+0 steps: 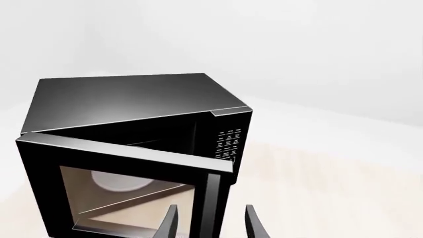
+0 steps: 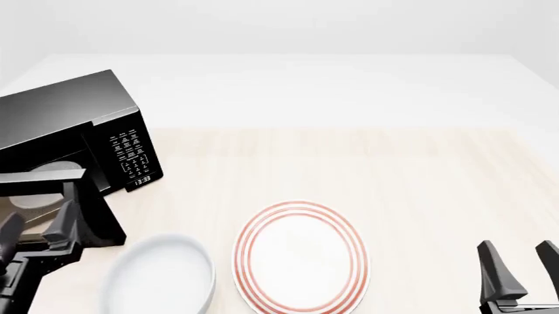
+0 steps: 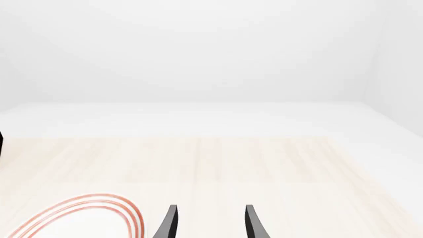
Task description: Open the microwave.
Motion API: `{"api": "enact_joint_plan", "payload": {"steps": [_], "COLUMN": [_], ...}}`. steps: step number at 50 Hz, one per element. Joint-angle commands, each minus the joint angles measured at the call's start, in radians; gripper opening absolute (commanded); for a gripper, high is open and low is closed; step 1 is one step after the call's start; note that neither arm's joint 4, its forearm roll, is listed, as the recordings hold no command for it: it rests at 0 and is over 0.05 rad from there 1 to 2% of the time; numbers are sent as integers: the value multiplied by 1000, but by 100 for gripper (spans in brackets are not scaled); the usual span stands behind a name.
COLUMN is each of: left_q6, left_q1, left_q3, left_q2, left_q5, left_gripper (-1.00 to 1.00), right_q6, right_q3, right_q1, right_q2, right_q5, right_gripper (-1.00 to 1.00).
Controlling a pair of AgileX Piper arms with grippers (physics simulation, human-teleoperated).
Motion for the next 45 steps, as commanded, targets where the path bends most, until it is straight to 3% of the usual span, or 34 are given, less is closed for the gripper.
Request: {"api": "enact_joint_plan", "payload": {"steps": [1, 8, 14, 18, 22, 32, 45], "left_q6": [16, 28, 48, 49, 63, 68, 114], "left_q1": [2, -6, -5, -3, -1, 25, 32], "left_q3": [1, -9, -60, -65, -121, -180, -324], "left_q2": [-213, -317, -441, -455, -555, -676, -645], "left_q5": [190, 289, 440, 456, 580, 743, 832], "left_gripper": [100, 100, 100, 100, 100, 100, 100], "right_q6": [0, 0, 0, 0, 0, 0, 0], "right_q3": [0, 0, 0, 0, 0, 0, 0], "right_q1": [0, 0, 0, 0, 0, 0, 0], "right_q2": [0, 0, 0, 0, 0, 0, 0], "right_q5": [0, 0, 0, 0, 0, 0, 0], "right_gripper": [100, 100, 100, 100, 100, 100, 100]}}
